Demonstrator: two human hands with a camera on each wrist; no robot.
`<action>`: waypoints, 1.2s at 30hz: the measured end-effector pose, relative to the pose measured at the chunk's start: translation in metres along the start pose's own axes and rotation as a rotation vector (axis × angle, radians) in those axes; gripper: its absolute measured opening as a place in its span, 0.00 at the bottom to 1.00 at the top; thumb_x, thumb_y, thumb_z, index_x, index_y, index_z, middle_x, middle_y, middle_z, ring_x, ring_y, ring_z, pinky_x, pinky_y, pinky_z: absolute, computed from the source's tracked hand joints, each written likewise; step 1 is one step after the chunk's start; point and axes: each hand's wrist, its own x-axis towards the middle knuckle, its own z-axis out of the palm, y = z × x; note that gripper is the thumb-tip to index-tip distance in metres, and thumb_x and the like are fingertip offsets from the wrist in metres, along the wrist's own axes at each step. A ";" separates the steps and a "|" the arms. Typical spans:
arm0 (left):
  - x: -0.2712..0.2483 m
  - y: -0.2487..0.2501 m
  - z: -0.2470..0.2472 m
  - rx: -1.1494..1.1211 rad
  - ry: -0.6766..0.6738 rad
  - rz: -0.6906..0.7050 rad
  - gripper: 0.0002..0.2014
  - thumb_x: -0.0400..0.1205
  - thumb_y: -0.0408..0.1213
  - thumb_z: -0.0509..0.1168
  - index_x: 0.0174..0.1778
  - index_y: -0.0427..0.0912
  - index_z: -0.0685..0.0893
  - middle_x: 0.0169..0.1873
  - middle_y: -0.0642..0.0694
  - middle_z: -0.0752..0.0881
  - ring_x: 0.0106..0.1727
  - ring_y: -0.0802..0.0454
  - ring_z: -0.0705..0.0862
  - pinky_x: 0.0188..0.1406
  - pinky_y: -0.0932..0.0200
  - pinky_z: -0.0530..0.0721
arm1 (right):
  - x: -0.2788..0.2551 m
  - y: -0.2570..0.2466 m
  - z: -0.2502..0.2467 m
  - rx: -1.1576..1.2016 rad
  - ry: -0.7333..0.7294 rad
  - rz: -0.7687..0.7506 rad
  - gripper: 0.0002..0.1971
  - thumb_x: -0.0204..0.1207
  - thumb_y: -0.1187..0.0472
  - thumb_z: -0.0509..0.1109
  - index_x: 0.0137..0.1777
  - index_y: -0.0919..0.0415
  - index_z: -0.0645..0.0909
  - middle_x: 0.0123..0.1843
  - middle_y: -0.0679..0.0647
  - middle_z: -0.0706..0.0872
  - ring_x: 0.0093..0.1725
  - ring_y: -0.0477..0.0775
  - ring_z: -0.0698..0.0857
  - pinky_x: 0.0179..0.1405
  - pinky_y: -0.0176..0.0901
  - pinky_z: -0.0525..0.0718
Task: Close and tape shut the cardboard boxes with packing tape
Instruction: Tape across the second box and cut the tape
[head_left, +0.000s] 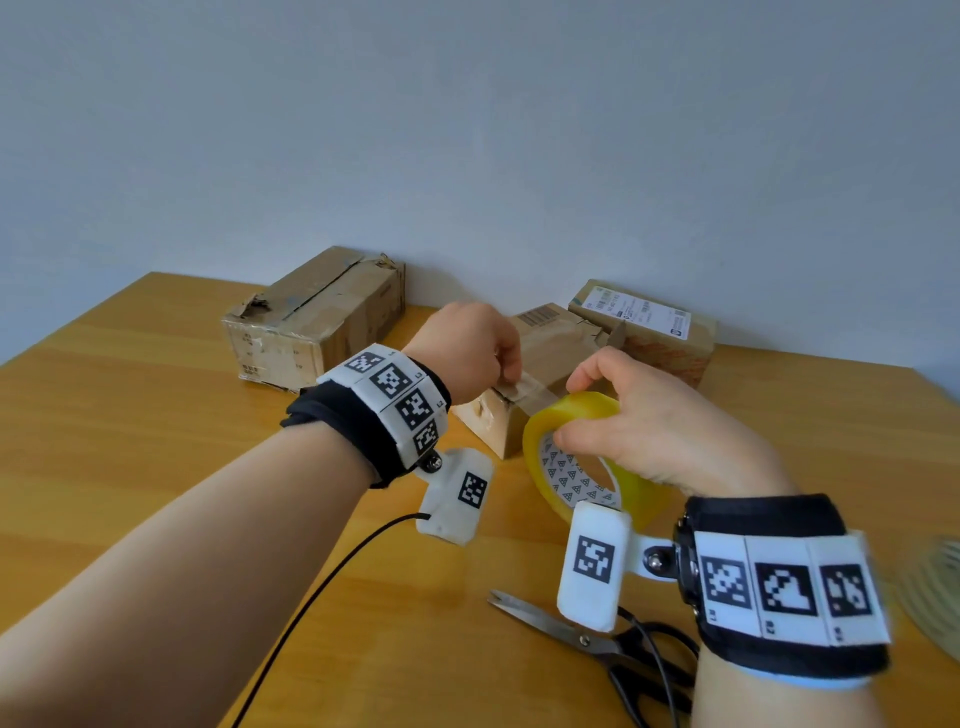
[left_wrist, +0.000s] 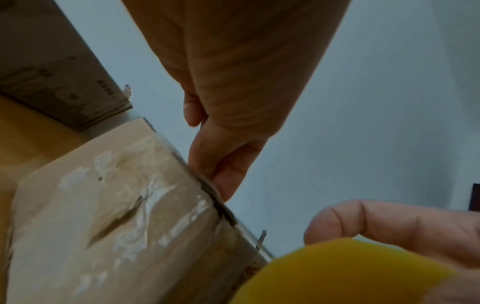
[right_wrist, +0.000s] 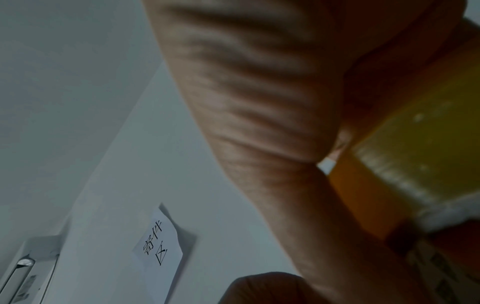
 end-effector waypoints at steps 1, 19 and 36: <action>0.000 0.000 -0.001 0.001 -0.001 -0.007 0.14 0.78 0.25 0.67 0.37 0.49 0.92 0.40 0.55 0.87 0.50 0.52 0.84 0.50 0.55 0.85 | 0.000 0.000 0.000 0.003 -0.002 0.001 0.22 0.72 0.45 0.80 0.62 0.39 0.74 0.52 0.45 0.81 0.47 0.44 0.82 0.35 0.44 0.74; -0.024 -0.020 0.025 0.215 -0.241 0.307 0.36 0.86 0.46 0.64 0.87 0.52 0.54 0.87 0.57 0.51 0.86 0.61 0.48 0.83 0.60 0.40 | 0.000 0.000 0.000 -0.013 0.012 -0.019 0.22 0.73 0.45 0.80 0.63 0.40 0.74 0.54 0.40 0.78 0.48 0.39 0.78 0.36 0.42 0.72; -0.011 -0.026 0.024 -0.074 -0.209 0.169 0.33 0.83 0.35 0.69 0.83 0.59 0.66 0.83 0.63 0.62 0.85 0.63 0.54 0.85 0.53 0.52 | -0.005 -0.004 -0.002 0.009 -0.031 -0.046 0.32 0.71 0.46 0.82 0.72 0.38 0.72 0.62 0.43 0.79 0.55 0.43 0.80 0.41 0.42 0.75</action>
